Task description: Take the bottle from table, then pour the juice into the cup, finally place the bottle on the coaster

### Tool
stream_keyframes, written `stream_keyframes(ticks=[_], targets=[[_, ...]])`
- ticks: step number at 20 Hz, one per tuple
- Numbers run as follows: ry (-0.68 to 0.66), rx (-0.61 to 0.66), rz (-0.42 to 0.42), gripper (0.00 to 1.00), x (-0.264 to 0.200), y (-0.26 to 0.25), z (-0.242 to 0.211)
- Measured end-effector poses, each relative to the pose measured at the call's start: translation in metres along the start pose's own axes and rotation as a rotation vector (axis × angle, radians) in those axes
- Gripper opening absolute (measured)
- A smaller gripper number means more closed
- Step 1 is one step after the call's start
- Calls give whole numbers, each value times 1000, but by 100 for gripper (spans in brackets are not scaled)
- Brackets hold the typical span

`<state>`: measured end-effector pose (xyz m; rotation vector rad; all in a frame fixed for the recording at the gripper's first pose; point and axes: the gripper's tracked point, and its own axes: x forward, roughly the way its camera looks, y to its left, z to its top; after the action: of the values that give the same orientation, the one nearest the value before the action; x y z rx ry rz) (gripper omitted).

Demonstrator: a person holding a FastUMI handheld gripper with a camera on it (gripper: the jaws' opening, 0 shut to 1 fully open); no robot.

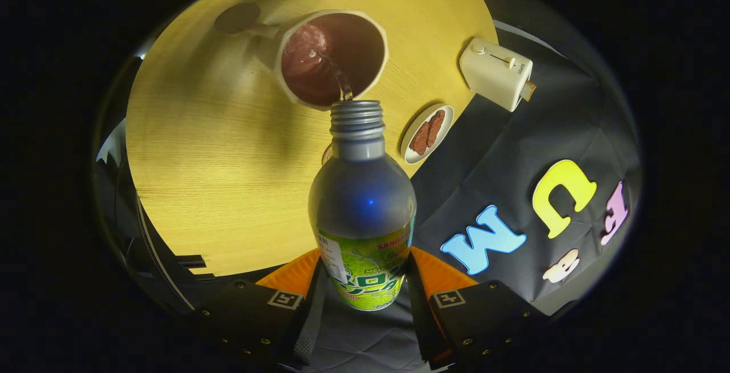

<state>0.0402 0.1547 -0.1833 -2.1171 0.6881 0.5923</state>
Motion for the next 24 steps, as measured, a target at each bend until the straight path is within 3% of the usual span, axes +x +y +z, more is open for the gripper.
stream_keyframes(ticks=[10, 24], targets=[[-79, 119, 17, 68, 3, 11, 5], [-291, 642, 258, 69, 17, 68, 26]])
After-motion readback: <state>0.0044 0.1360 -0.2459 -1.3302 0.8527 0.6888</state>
